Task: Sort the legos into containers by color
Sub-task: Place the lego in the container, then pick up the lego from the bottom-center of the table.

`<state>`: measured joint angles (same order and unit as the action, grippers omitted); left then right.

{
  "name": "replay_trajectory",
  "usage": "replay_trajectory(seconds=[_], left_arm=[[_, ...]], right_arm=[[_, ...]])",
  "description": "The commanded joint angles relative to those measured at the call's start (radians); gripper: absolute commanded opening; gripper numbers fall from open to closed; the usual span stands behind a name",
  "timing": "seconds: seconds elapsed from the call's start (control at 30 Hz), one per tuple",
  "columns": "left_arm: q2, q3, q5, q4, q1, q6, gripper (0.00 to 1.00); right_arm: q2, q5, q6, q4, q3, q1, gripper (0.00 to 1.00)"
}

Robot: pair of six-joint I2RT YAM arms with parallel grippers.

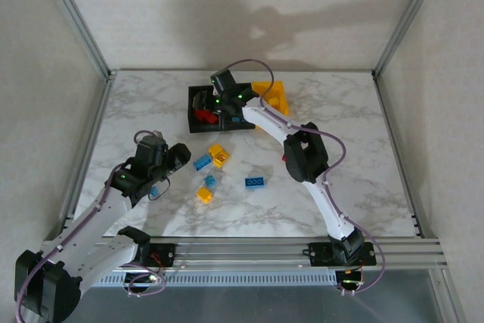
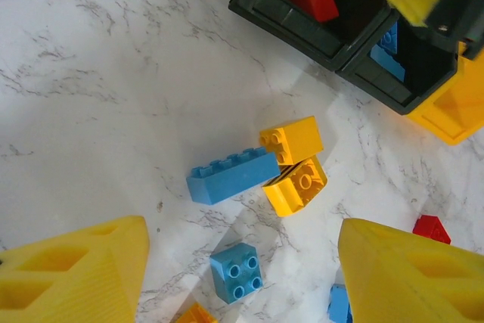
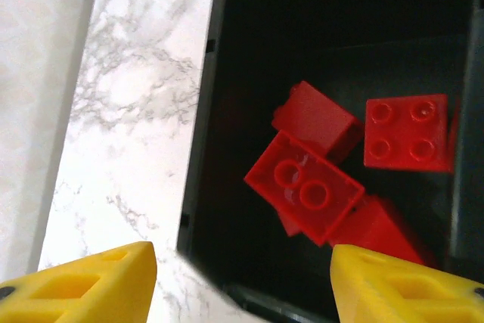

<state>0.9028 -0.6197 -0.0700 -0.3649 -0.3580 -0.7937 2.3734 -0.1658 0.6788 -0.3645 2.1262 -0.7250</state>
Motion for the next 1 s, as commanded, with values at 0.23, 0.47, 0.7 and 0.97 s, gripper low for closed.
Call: replay_trajectory(seconds=[0.23, 0.47, 0.7, 0.97], left_arm=[[0.027, -0.035, -0.004, -0.035, -0.038, -0.016, 0.69], [0.091, -0.047, 0.061, -0.038, -0.112, -0.039, 0.69], [0.166, -0.068, 0.125, -0.055, -0.188, -0.041, 0.70], [0.156, -0.033, -0.036, 0.043, -0.274, 0.043, 0.71]], right_arm=[[-0.528, 0.062, -0.087, 0.167, -0.581, -0.021, 0.62], [-0.818, 0.133, -0.131, 0.142, -0.948, -0.018, 0.62], [-0.990, 0.241, -0.096, 0.018, -1.143, -0.030, 0.71], [-0.947, 0.416, -0.012, -0.136, -1.192, -0.152, 0.82]])
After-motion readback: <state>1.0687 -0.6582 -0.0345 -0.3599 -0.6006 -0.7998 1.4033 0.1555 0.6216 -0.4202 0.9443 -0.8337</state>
